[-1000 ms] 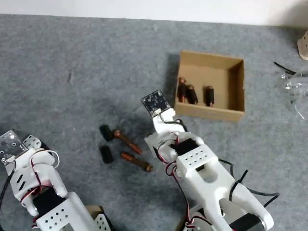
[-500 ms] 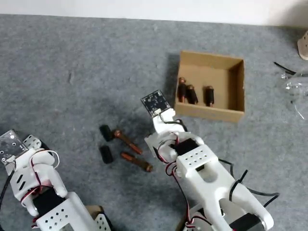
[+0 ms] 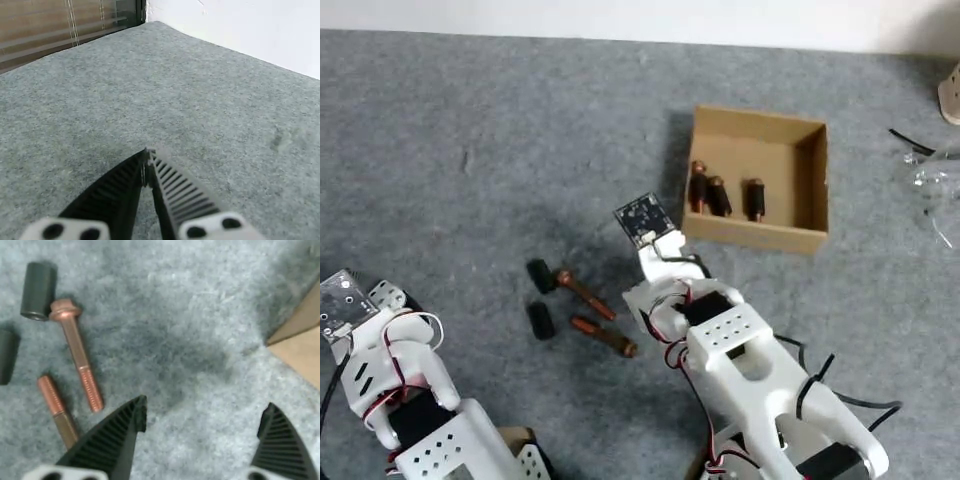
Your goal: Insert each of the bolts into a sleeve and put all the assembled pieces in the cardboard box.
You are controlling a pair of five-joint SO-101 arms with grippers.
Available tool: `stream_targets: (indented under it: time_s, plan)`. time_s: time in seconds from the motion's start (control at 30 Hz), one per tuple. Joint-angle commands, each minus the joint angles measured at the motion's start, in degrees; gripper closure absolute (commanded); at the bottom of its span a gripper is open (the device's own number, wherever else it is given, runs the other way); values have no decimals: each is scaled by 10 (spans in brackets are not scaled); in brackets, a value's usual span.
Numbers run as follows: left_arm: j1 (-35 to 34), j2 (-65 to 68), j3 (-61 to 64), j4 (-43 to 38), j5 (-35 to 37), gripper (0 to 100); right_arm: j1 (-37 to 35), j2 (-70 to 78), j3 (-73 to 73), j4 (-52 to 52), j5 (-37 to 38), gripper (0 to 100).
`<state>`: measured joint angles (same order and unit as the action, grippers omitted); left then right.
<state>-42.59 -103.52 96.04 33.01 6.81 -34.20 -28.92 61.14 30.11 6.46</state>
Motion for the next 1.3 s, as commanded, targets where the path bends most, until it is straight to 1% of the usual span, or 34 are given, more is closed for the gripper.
stream_targets:
  time_s: [0.0, 0.23, 0.33, 0.4, 0.47, 0.57, 0.67, 0.73, 0.87, 0.93, 1.1, 1.27]
  plan:
    - [11, -8, 11, 0, 2, 989, 10, -2, -2, -12, 7, 677]
    - [29, -8, 11, 1, 2, 989, 6, -2, -5, -10, 7, 677]
    - [29, -8, 11, 1, 2, 989, -32, 10, -12, -2, 8, 677]
    - [28, -8, 11, -1, 2, 989, -68, 36, -71, 31, 8, 677]
    - [29, -8, 11, -2, 2, 989, -93, 80, -152, 93, 6, 677]
    - [27, -8, 11, -1, 2, 989, -112, 157, -298, 176, 4, 677]
    - [27, -8, 11, 0, 1, 989, -135, 225, -415, 216, 4, 677]
    - [27, -8, 11, 0, 1, 989, -158, 265, -475, 224, -5, 677]
    - [27, -8, 11, -2, 1, 989, -196, 342, -552, 224, -62, 677]
    - [27, -8, 11, -3, 1, 989, -208, 383, -577, 224, -67, 677]
    - [29, -8, 11, -3, 1, 989, -205, 460, -633, 225, -68, 677]
    - [29, -8, 11, -3, 1, 989, -178, 516, -657, 224, -68, 677]
